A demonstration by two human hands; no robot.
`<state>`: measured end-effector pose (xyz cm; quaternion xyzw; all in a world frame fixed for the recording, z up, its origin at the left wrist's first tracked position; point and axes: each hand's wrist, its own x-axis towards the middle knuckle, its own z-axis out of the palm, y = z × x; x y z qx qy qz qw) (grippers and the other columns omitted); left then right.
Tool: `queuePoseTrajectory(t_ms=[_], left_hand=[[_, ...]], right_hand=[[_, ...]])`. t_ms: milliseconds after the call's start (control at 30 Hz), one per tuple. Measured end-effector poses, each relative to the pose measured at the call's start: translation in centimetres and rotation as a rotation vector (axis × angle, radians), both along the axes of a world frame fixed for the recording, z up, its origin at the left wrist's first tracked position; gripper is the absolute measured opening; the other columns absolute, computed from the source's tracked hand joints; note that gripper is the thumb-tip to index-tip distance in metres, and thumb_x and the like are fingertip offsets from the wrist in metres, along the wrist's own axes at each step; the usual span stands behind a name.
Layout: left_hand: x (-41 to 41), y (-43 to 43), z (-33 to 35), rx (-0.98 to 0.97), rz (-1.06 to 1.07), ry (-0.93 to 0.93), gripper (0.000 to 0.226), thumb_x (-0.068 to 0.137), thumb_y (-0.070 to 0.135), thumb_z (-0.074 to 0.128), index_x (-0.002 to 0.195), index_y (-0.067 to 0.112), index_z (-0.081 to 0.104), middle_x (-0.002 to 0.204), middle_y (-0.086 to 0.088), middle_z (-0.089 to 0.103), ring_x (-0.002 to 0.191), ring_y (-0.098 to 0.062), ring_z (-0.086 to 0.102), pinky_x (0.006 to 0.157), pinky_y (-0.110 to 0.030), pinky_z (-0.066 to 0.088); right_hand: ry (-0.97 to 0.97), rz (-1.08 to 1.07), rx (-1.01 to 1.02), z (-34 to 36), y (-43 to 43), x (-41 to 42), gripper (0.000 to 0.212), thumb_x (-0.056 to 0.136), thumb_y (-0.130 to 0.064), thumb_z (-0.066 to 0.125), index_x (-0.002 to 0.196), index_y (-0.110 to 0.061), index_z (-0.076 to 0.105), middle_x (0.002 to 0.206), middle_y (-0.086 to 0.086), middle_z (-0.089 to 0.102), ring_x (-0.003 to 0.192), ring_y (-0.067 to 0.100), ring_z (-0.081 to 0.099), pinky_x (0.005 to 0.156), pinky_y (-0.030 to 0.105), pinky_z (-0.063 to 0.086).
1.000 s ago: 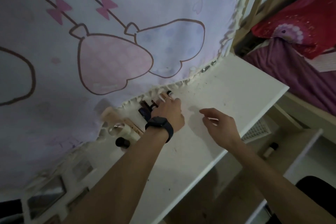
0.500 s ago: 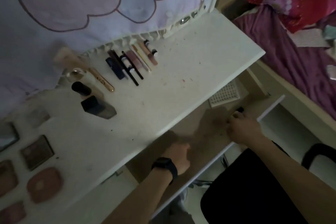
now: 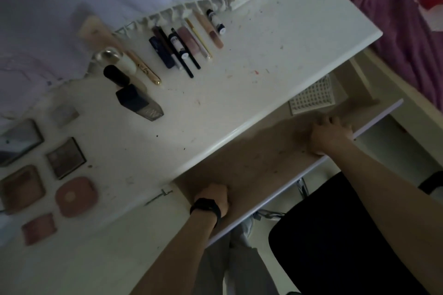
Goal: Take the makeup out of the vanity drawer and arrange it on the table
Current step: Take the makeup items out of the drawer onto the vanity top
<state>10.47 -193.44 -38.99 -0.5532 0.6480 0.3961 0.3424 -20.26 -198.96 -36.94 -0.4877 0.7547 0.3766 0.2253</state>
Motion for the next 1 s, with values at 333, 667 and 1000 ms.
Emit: queuePoseTrajectory(t_ms=[333,667,1000], left_hand=[[1.8,-0.2,-0.4,0.133,0.211,0.068,0.029,0.091,0.036,0.051,0.069,0.017,0.048,0.071,-0.003,0.05,0.062,-0.02,0.049,0.063,-0.031,0.042],[0.1,-1.3,0.5,0.149,0.337,0.195,0.027,0.09,0.032,0.064,0.112,0.018,0.062,0.107,-0.004,0.065,0.1,-0.025,0.063,0.087,-0.04,0.054],[-3.8,-6.1,9.3,0.405,1.226,0.907,0.021,0.097,0.002,0.058,0.112,0.01,0.069,0.117,-0.017,0.067,0.106,-0.033,0.068,0.08,-0.035,0.061]], right_hand=[[-0.135,0.146,0.079,-1.0,1.1,4.7,0.055,0.098,-0.046,0.042,0.147,-0.022,0.046,0.155,0.007,0.036,0.145,0.03,0.026,0.111,0.049,0.03],[-0.532,0.0,-0.227,0.0,2.3,6.1,0.036,0.103,-0.043,0.045,0.094,-0.017,0.068,0.102,0.018,0.07,0.096,0.034,0.064,0.077,0.036,0.05],[-1.407,-1.243,-0.765,4.9,7.5,8.3,0.024,0.088,-0.024,0.073,0.112,-0.025,0.074,0.107,0.002,0.077,0.096,0.014,0.073,0.068,0.018,0.055]])
